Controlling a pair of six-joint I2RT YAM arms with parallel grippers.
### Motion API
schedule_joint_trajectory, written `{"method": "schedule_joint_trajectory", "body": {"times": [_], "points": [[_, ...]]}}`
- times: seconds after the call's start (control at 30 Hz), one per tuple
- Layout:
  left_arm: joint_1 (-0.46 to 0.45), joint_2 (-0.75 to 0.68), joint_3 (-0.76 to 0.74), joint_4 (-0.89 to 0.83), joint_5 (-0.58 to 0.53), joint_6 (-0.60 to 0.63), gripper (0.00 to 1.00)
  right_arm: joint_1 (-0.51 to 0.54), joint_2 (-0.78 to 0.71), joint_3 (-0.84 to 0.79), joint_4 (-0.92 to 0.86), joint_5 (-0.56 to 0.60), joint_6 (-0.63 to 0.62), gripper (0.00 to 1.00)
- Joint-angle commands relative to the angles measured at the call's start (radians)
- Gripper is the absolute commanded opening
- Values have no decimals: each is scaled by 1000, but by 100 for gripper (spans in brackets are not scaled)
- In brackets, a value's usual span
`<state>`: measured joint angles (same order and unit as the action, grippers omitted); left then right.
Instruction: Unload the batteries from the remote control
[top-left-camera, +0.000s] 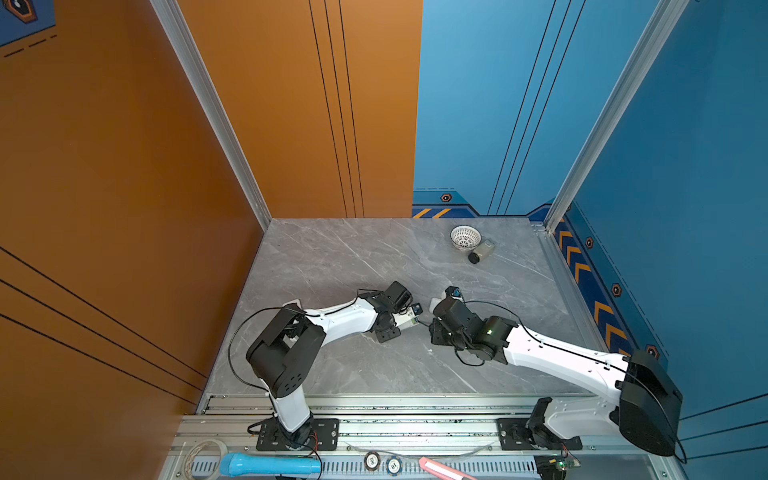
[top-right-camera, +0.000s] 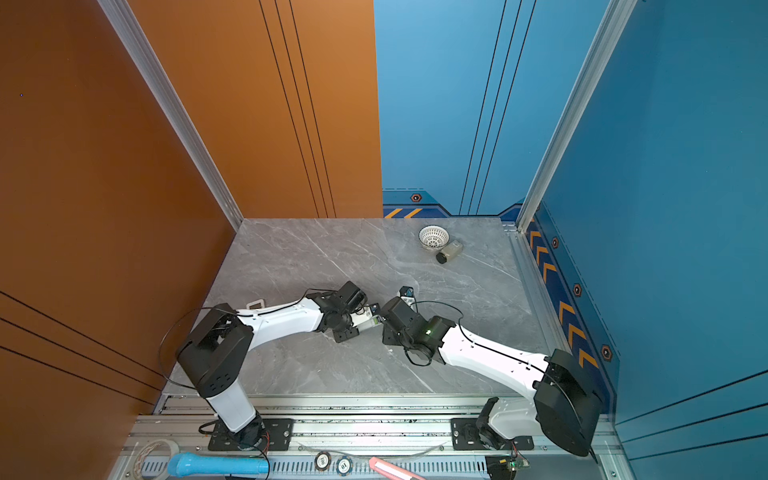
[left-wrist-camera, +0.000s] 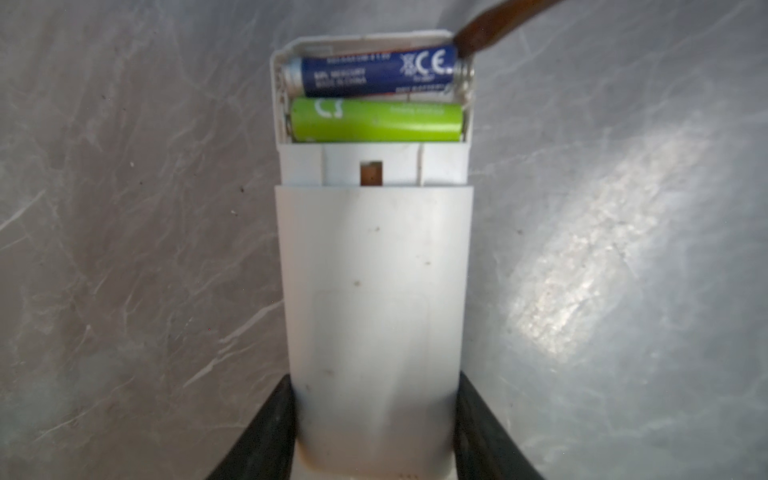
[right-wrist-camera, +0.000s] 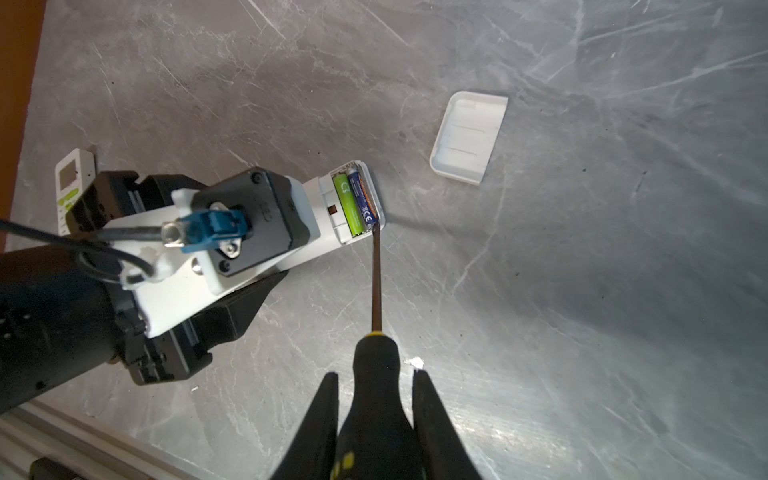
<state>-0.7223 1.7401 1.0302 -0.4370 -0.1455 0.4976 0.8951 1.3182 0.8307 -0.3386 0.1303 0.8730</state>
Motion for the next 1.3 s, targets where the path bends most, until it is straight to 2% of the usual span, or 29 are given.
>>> {"method": "schedule_joint_trajectory", "body": {"times": [0.0, 0.13, 0.33, 0.63, 0.9, 1.27], "points": [[-24, -14, -24, -15, 158, 58, 0, -13, 20, -68, 209, -160, 12, 0], [-23, -19, -22, -24, 216, 67, 0, -28, 20, -120, 296, -215, 8, 0], [-22, -4, -6, -51, 279, 62, 0, -25, 8, -202, 421, -231, 18, 0], [9, -1, 33, -78, 332, 39, 0, 16, -76, -312, 586, -143, 26, 0], [27, 22, 63, -114, 369, 39, 0, 18, -74, -373, 755, -145, 47, 0], [45, 76, 116, -145, 351, 2, 0, 25, -121, -416, 826, -85, 71, 0]]}}
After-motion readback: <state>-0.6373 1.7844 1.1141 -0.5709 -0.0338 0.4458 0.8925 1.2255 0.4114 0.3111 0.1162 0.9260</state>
